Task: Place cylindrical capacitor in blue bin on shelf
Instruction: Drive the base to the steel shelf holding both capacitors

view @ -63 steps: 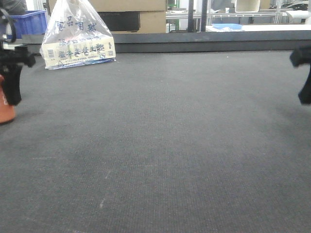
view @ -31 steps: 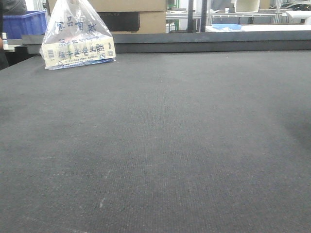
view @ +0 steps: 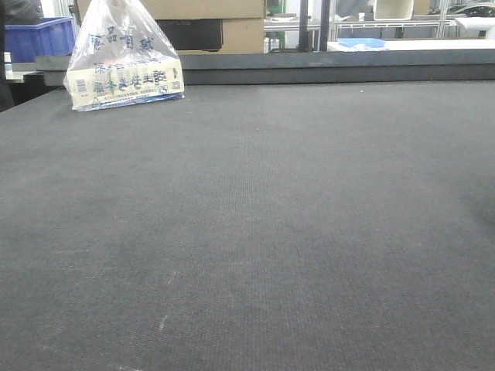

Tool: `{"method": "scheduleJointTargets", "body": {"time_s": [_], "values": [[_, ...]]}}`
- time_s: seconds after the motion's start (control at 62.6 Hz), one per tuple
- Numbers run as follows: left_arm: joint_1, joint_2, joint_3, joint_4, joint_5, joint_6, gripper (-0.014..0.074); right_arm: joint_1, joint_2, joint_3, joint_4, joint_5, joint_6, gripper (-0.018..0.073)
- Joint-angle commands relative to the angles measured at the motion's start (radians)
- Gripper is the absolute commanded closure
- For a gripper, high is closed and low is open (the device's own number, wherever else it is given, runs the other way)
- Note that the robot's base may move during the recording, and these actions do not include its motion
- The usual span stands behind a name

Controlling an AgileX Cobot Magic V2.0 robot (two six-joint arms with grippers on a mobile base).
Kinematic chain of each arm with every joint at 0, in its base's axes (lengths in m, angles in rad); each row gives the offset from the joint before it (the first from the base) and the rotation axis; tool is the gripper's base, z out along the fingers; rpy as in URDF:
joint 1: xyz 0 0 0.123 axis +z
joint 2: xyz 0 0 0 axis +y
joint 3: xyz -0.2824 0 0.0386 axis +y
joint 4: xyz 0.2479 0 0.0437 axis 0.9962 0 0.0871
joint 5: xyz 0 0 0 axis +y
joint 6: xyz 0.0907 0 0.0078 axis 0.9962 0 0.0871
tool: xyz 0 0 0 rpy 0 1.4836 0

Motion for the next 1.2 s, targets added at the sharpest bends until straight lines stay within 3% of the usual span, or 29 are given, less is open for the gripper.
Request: {"method": "scheduleJointTargets", "body": {"time_s": [0.0, 0.383, 1.181], "values": [[-0.005, -0.087, 0.002, 0.062, -0.031, -0.002, 0.0708, -0.003, -0.033, 0.000, -0.002, -0.036, -0.010, 0.0727], [-0.005, -0.251, 0.002, 0.089, -0.033, -0.002, 0.0708, -0.003, -0.074, 0.000, -0.002, -0.036, -0.010, 0.0727], [-0.005, -0.258, 0.002, 0.089, -0.033, -0.002, 0.0708, -0.003, -0.074, 0.000, -0.002, -0.036, -0.010, 0.0727]]}}
